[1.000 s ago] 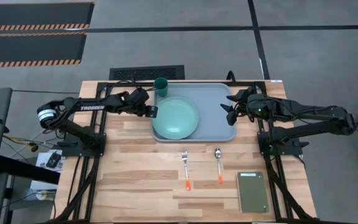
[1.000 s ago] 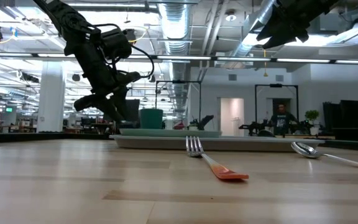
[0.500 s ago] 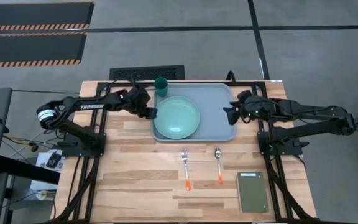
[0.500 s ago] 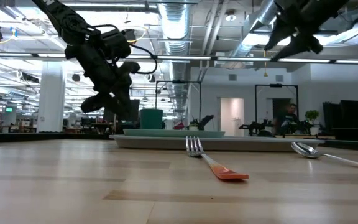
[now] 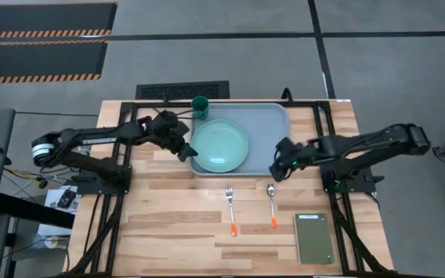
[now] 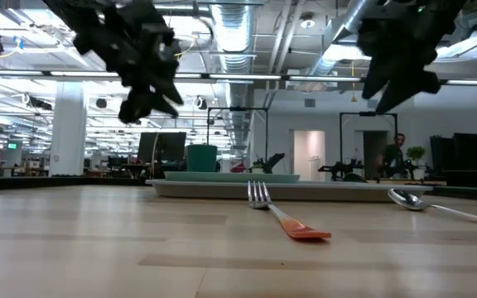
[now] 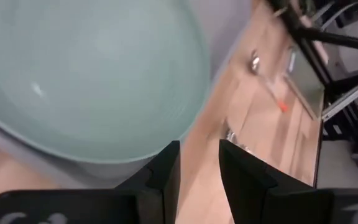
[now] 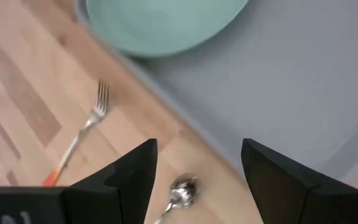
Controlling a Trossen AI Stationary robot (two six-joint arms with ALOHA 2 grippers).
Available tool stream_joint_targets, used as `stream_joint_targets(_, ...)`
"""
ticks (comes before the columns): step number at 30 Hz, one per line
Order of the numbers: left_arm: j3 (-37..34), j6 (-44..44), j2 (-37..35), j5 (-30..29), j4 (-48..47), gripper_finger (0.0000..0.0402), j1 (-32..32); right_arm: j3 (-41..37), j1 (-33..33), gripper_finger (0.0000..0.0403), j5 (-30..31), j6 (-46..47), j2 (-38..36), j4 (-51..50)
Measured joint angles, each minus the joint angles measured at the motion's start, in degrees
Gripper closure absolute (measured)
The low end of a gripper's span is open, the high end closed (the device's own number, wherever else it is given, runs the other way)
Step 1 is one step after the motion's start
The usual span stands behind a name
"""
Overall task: Pick and place plate/cup/fork/spoon on tray
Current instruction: Put the orange fork on the gray tray to the right of the light green plate
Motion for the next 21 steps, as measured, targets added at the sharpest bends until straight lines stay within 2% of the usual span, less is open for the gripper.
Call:
stream_joint_targets(5, 0.0, -0.6, -7.6, -9.3, 0.0, 0.0306, -3.8, 0.0, 2.8, 0.0143, -0.5, 0.4, 8.8, 13.0)
stream_joint_targets(10, 0.0, -1.1, -12.4, -15.6, 0.2, 0.0306, -7.1, 0.1, 2.8, 0.0143, -4.2, -0.5, 17.2, 28.7)
stream_joint_targets(15, 0.0, -2.2, -13.2, -16.2, -0.2, 0.0306, -10.5, 3.7, 2.9, 0.0143, -6.6, -2.4, 24.1, 29.6)
stream_joint_targets(18, 0.0, -2.1, -11.5, -16.2, -0.1, 0.0306, -15.4, 6.1, 3.5, 0.0143, -7.9, -3.1, 26.1, 27.0)
stream_joint_targets(21, 0.0, -2.1, -8.2, -20.9, 0.2, 0.0306, -21.3, 7.9, 4.6, 0.0143, -7.9, -3.2, 25.8, 23.0)
